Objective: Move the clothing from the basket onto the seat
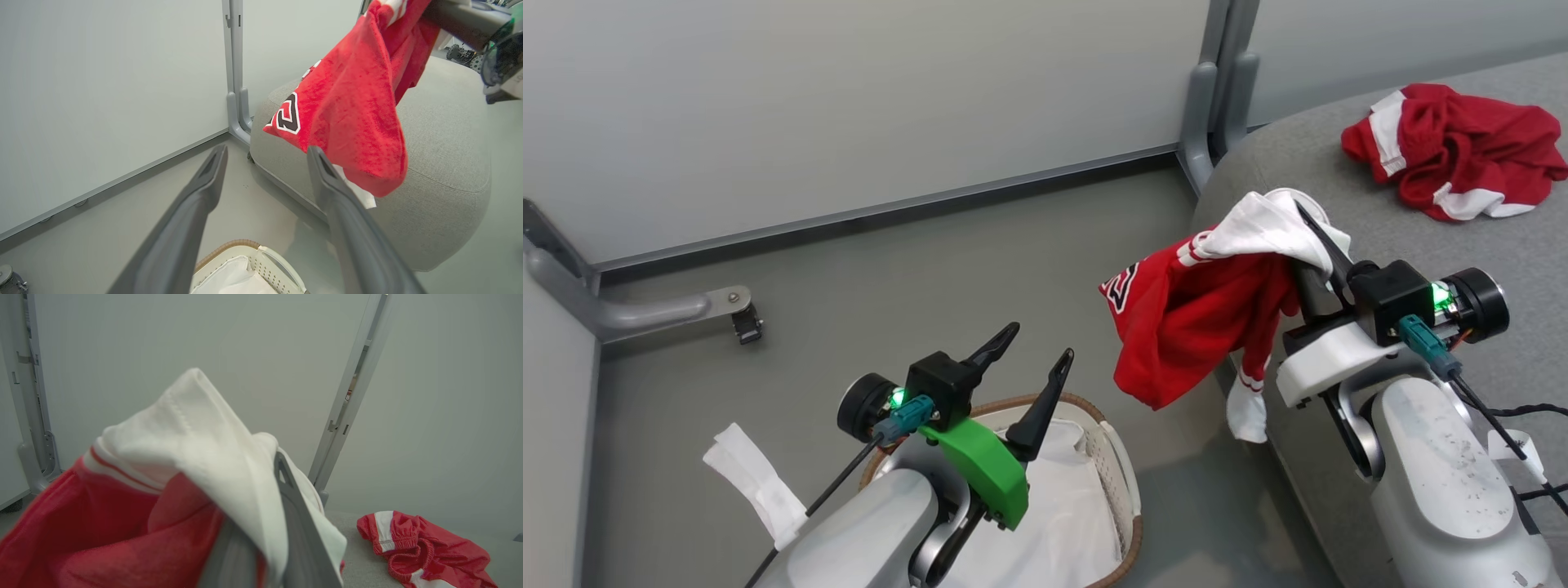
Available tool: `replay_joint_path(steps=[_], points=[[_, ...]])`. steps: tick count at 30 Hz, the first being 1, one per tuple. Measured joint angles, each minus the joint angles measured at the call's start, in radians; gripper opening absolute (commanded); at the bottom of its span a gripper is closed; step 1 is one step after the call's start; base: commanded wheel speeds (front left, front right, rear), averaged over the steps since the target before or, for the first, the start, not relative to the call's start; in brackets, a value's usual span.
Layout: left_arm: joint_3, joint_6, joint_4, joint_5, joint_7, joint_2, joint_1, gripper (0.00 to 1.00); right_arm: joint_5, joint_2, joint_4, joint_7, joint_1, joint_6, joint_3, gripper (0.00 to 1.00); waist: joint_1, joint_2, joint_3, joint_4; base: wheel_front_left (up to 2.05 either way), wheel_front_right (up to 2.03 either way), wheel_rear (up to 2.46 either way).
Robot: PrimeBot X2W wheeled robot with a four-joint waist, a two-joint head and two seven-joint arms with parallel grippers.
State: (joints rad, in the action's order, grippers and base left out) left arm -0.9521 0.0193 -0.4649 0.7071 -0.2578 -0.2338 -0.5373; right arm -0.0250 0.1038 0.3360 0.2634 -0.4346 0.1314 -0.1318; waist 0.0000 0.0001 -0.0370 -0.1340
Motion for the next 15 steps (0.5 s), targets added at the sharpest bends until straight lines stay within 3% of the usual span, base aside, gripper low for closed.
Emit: replay_joint_path(steps=[15], points=[[-0.002, 0.024, 0.014, -0.061, -0.005, 0.036, 0.017, 1.00, -0.014, 0.020, -0.055, 0.000, 0.064, 0.000, 0.113, 0.00, 0.0000, 0.0000, -0.046, -0.155, 0.00, 0.00, 0.00]])
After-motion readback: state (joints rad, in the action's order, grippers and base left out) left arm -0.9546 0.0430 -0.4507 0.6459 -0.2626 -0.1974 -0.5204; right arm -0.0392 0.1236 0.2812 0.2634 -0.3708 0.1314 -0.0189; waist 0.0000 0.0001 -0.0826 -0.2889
